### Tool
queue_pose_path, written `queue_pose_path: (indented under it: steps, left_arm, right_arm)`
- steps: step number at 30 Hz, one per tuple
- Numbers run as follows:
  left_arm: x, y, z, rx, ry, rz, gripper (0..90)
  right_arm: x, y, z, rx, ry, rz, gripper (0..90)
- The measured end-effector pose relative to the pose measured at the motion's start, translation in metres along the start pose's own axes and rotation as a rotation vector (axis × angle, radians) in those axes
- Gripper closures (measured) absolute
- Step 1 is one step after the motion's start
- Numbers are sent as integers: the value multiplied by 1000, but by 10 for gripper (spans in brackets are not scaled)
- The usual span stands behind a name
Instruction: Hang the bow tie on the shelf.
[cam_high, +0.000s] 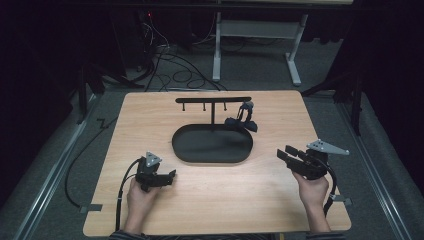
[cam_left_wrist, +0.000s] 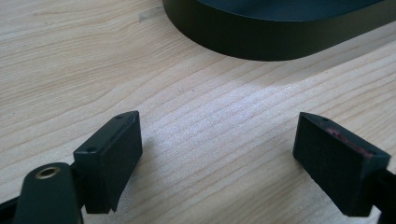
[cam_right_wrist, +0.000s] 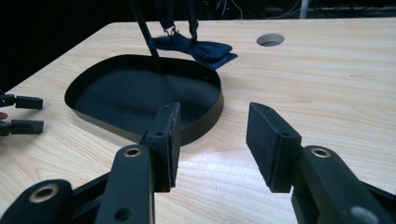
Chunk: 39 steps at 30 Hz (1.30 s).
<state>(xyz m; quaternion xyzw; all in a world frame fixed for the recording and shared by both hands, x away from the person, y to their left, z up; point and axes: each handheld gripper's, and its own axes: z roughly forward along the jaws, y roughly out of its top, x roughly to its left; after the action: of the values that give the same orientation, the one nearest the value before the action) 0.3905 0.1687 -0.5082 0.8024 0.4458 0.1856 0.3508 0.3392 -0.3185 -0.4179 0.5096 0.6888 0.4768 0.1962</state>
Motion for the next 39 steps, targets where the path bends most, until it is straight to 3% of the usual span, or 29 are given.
queue_pose_path:
  steps: [39]
  left_arm:
    - [0,0,0,1,0,1,160]
  right_arm:
    - [-1,-32,20,51,48,65,565]
